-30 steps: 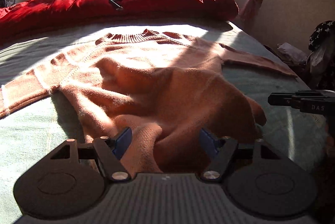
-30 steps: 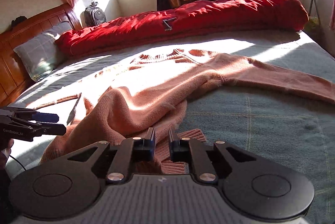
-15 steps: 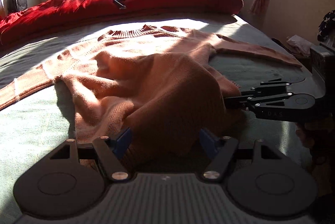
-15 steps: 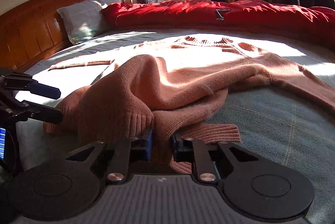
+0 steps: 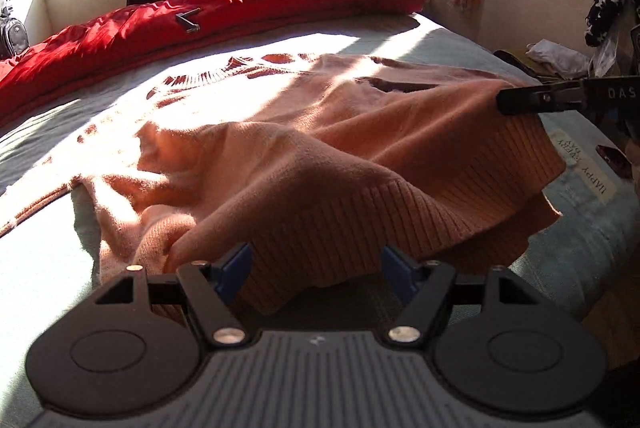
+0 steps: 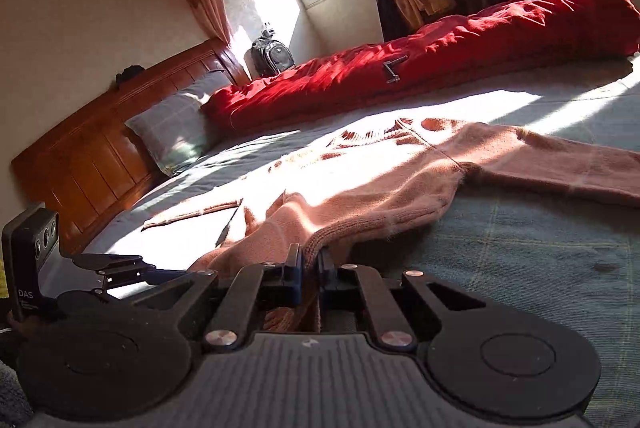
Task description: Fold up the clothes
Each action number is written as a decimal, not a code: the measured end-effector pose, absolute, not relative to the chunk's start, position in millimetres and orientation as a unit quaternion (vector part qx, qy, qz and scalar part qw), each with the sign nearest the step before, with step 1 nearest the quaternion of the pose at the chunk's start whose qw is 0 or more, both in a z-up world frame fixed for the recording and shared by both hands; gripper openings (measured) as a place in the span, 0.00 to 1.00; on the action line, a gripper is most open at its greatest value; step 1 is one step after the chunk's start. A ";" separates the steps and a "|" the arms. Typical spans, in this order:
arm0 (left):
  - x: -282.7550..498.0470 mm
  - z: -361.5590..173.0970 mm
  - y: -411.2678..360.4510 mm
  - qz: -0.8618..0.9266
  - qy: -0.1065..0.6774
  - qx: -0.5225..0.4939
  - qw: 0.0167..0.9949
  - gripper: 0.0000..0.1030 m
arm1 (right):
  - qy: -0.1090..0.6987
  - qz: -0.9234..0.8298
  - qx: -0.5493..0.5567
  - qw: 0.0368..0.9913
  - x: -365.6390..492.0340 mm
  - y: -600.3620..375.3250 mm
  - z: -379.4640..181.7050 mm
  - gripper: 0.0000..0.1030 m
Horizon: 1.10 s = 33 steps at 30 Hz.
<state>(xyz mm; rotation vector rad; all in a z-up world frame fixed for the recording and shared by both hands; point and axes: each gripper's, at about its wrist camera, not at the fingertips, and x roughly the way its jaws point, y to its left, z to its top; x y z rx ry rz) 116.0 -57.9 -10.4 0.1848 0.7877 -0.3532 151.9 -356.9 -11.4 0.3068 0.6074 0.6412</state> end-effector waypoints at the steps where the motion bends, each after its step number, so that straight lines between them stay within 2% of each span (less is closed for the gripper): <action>1: 116.9 -10.9 -61.1 -0.173 0.382 0.092 0.903 0.70 | 0.299 0.303 0.148 0.893 149.6 -362.2 -14.9 0.08; 9: 115.7 -14.9 -74.8 -0.166 0.396 0.103 0.897 0.70 | 0.338 0.240 0.176 0.893 133.0 -400.4 -53.8 0.13; 12: 112.3 -15.5 -72.9 -0.154 0.399 0.104 0.898 0.70 | 0.342 0.230 0.183 0.893 131.1 -407.5 -61.4 0.26; 14: 109.9 -16.2 -70.2 -0.144 0.401 0.102 0.899 0.70 | 0.345 0.227 0.178 0.893 132.1 -406.6 -65.1 0.39; 18: 102.8 -21.0 -57.8 -0.115 0.410 0.096 0.900 0.70 | 0.350 0.227 0.162 0.894 139.3 -397.6 -69.1 0.49; 23: 92.9 -24.9 -32.4 -0.055 0.425 0.068 0.901 0.70 | 0.340 0.233 0.144 0.900 147.3 -387.2 -67.1 0.69; 28: 82.1 -16.3 0.4 0.000 0.409 0.032 0.912 0.70 | 0.322 0.257 0.135 0.901 154.0 -374.0 -59.9 0.81; 31: 81.1 -12.0 27.1 0.030 0.387 -0.003 0.921 0.70 | 0.316 0.273 0.127 0.900 158.7 -363.5 -55.4 0.83; 33: 84.1 -13.4 45.9 0.048 0.384 -0.039 0.921 0.66 | 0.315 0.283 0.127 0.897 162.2 -356.1 -53.5 0.83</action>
